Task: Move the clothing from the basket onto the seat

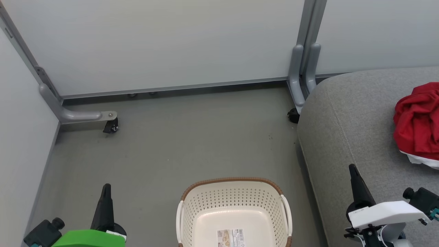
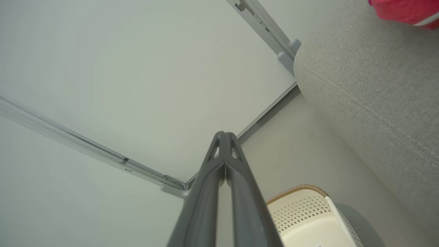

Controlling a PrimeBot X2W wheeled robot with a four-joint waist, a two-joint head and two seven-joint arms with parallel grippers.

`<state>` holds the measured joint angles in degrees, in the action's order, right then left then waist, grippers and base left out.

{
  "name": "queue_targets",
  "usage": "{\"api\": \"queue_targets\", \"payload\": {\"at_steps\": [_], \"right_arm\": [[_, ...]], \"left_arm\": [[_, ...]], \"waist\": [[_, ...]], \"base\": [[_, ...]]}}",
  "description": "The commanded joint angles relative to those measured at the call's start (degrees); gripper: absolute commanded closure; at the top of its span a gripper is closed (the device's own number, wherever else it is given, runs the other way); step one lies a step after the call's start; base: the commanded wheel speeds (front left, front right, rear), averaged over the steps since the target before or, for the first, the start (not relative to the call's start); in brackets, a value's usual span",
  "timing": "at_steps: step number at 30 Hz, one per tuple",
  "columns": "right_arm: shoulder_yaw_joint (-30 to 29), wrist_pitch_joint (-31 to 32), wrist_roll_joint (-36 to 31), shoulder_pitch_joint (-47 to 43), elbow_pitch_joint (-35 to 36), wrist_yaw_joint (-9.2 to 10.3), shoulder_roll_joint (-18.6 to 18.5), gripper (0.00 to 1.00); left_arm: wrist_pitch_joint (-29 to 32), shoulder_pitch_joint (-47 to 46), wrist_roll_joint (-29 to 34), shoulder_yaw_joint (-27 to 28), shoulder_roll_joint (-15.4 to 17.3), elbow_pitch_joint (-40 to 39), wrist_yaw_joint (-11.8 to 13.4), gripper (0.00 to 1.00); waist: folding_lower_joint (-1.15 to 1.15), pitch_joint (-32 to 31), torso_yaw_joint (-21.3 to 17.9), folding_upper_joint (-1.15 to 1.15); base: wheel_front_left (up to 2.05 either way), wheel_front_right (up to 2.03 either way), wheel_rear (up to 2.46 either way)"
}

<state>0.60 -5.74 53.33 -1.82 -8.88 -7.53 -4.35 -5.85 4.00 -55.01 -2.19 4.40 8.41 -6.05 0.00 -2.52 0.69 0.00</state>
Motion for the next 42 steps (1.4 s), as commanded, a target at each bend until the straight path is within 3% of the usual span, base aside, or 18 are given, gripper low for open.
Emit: {"api": "queue_targets", "payload": {"at_steps": [1, 42], "right_arm": [[-0.3, 0.4, 1.9, 1.5, 0.3, 0.02, -0.4, 1.0], [-3.1, 6.6, 26.1, 5.7, -3.0, 0.02, -0.4, 1.0]], "left_arm": [[0.4, -1.8, -2.0, 0.3, 0.5, -0.2, -0.2, 1.0], [6.5, -7.2, -25.2, 4.0, 0.5, 3.3, -1.1, 1.0]], "waist": [[0.0, 0.1, 0.0, 0.0], [0.0, 1.5, -0.4, 0.0]], "base": [[0.0, 0.0, 0.0], [0.0, 0.0, 0.0]]}}
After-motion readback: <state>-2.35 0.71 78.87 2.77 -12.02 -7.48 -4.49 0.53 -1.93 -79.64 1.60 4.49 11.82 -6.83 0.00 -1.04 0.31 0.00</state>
